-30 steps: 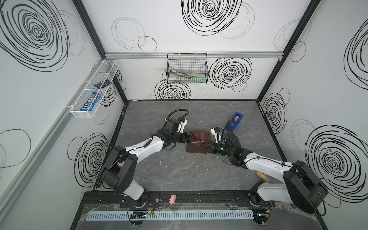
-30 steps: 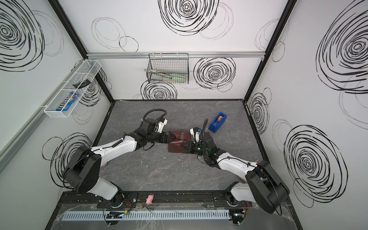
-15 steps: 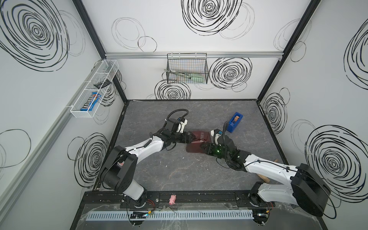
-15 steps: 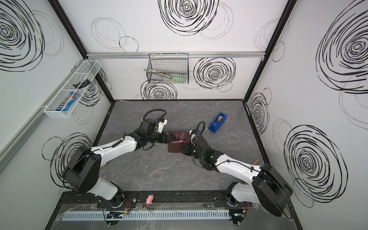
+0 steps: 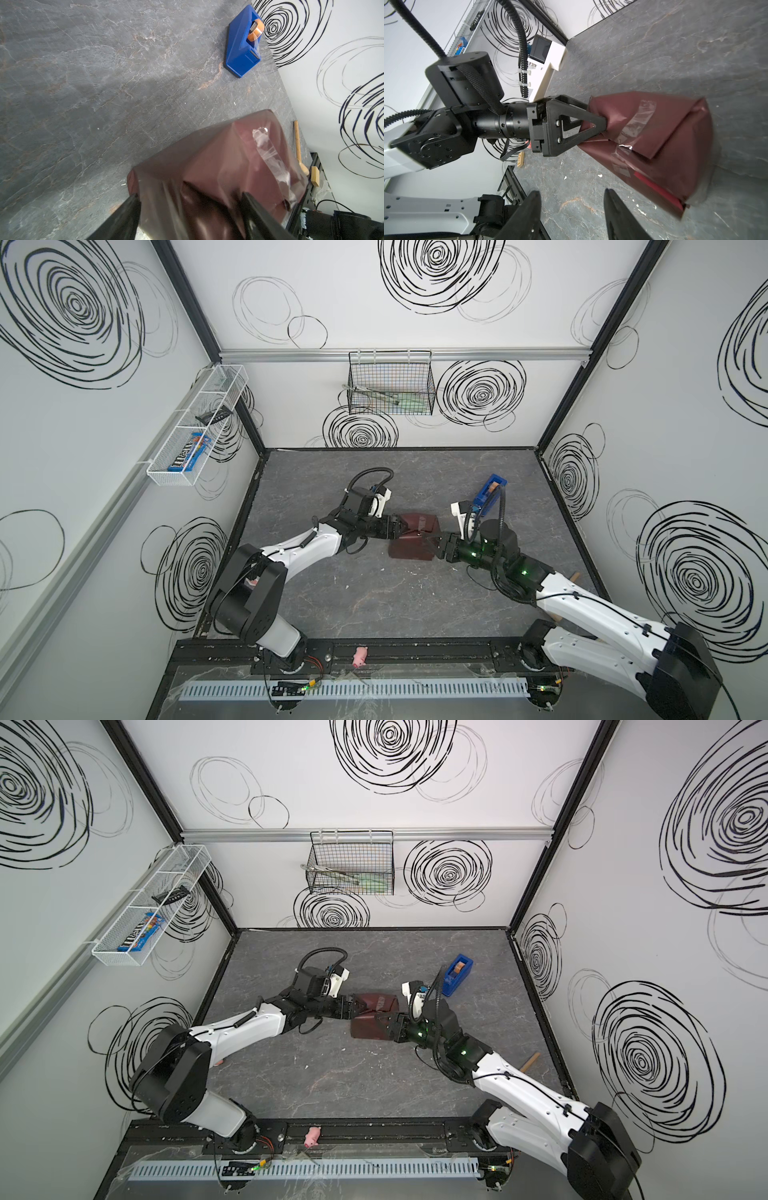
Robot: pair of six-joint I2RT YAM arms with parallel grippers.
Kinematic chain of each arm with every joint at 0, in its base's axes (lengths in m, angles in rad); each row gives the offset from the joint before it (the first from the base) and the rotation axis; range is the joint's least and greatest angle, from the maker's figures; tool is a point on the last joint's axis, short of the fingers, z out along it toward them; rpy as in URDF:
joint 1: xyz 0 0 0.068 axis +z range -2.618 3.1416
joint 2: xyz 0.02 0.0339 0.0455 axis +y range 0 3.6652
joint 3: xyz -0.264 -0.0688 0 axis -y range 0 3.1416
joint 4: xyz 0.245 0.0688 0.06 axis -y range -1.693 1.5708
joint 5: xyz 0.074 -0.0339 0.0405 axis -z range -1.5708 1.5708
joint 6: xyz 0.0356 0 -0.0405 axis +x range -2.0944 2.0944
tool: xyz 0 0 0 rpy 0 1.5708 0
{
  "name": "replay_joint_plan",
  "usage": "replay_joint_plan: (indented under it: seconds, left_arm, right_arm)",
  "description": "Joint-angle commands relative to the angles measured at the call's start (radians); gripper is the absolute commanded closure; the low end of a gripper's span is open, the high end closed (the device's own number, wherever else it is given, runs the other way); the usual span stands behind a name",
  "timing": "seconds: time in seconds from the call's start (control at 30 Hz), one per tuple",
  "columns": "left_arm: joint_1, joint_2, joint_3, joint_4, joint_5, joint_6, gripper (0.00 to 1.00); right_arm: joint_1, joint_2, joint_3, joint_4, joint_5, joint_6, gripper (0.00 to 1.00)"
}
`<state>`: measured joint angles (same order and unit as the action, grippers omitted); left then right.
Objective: Wrap a gift box in wrapping paper
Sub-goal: Wrap the gift box with the wrapping paper, then lay the gift box flat at the center of the table.
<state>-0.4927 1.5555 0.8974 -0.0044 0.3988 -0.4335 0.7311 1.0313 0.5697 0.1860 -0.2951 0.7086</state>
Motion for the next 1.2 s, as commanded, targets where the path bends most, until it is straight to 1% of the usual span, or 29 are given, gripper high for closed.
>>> replay_joint_plan:
  seconds: [0.0,0.07,0.17,0.3,0.4,0.43,0.53,0.6,0.63,0.67,0.77,0.83,0.93,1.17]
  left_arm:
    - [0.0,0.009,-0.029,-0.142,-0.046,0.033,0.22]
    - [0.0,0.006,-0.029,-0.144,-0.048,0.035,0.22]
    - [0.001,0.005,-0.031,-0.144,-0.047,0.036,0.22]
    - [0.0,0.005,-0.029,-0.144,-0.045,0.036,0.22]
    - [0.002,0.003,-0.024,-0.145,-0.042,0.037,0.22]
    - [0.005,0.004,-0.021,-0.147,-0.041,0.038,0.22]
    - [0.017,0.01,0.002,-0.155,-0.034,0.041,0.21]
    - [0.03,0.019,0.022,-0.167,-0.028,0.042,0.22]
    - [0.038,0.023,0.031,-0.167,-0.022,0.042,0.22]
    - [0.043,0.03,0.04,-0.169,-0.021,0.04,0.22]
    - [0.049,0.053,0.076,-0.19,-0.03,0.046,0.21]
    - [0.053,0.07,0.098,-0.198,-0.029,0.046,0.21]
    - [0.056,0.103,0.135,-0.212,-0.034,0.047,0.21]
    - [0.076,0.204,0.245,-0.255,-0.053,0.06,0.21]
  right_arm:
    - [-0.032,0.098,0.052,0.07,-0.187,-0.076,0.5]
    - [-0.047,0.168,0.089,0.057,-0.243,-0.088,0.52]
    - [-0.06,0.249,0.123,0.037,-0.264,-0.113,0.52]
    - [-0.075,0.279,0.115,0.07,-0.261,-0.122,0.51]
    - [-0.086,0.246,0.127,0.051,-0.236,-0.137,0.47]
    - [-0.09,0.232,0.129,0.045,-0.227,-0.145,0.43]
    - [-0.121,0.191,0.149,0.004,-0.26,-0.159,0.36]
    - [-0.14,0.152,0.156,-0.034,-0.258,-0.163,0.32]
    - [-0.154,0.126,0.154,-0.055,-0.252,-0.164,0.29]
    - [-0.172,0.101,0.152,-0.074,-0.25,-0.164,0.24]
    - [-0.229,0.022,0.123,-0.097,-0.22,-0.164,0.2]
    - [-0.285,-0.038,0.099,-0.097,-0.22,-0.178,0.12]
    - [-0.378,-0.069,0.098,-0.14,-0.265,-0.195,0.09]
    - [-0.495,-0.064,0.07,-0.162,-0.321,-0.231,0.07]
